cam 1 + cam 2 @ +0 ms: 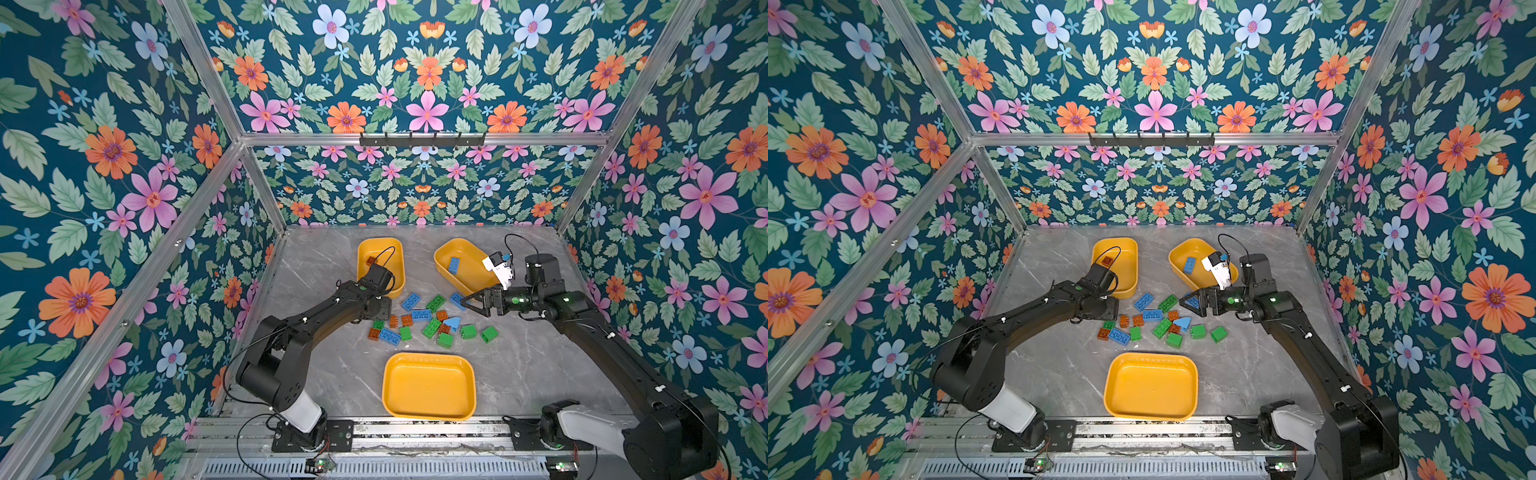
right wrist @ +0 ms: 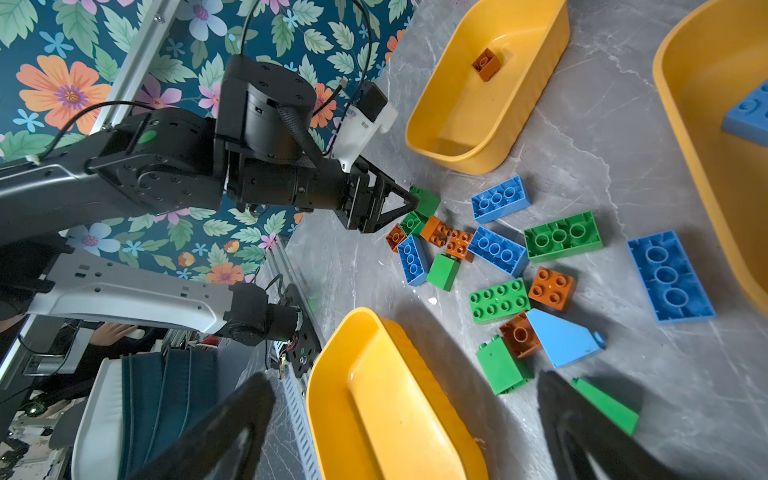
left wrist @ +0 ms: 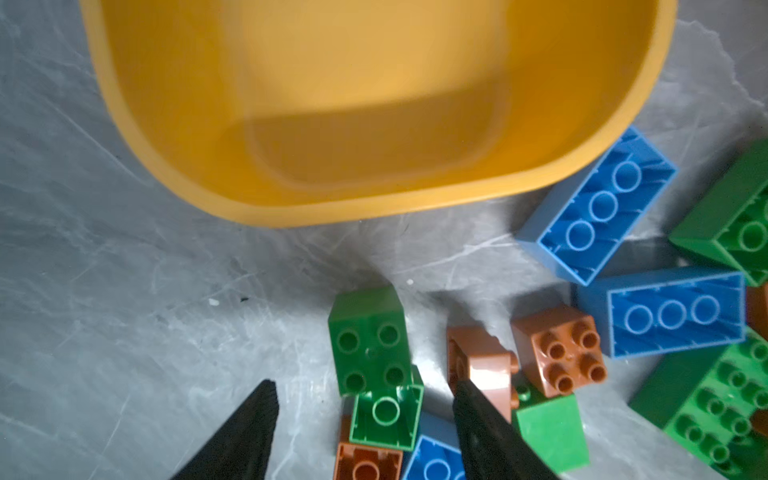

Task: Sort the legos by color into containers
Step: 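Grasp a green brick from the pile with the left gripper, then lower the green brick into the bin nearest the robot, release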

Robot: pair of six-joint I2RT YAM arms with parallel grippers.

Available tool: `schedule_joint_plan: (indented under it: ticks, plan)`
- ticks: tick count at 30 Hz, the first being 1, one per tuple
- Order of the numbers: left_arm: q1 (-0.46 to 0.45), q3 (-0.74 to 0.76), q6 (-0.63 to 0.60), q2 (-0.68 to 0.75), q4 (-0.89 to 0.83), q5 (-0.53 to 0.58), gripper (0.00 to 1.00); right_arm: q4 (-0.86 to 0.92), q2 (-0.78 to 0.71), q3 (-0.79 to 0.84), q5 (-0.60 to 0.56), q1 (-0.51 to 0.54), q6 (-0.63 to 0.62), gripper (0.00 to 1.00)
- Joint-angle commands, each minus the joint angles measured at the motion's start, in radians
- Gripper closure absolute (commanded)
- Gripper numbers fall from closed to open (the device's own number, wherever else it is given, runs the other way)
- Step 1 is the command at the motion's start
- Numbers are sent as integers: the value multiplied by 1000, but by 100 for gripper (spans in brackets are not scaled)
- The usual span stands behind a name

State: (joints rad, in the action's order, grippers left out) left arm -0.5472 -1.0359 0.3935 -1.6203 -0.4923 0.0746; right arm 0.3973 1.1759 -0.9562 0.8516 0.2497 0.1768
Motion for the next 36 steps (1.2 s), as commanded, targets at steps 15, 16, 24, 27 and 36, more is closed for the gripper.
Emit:
schedule_joint_plan:
  ticks: [15,16,24,27,36]
  plan:
    - [28,26,10,-70,107,-35,69,17,-11,16,-25,1,-16,1]
    - [29,22,10,-57,94,-33,69,15,-10,15,-22,1,-16,1]
    - [5,-49,11,98,-64,-125,69,-8,8,9,-5,0,-10,1]
    - [-41,-65,29,167,-126,-182,69,-13,16,4,3,1,-11,1]
    - [-266,65,146,395,-160,-282,70,-11,60,-25,21,1,-29,1]
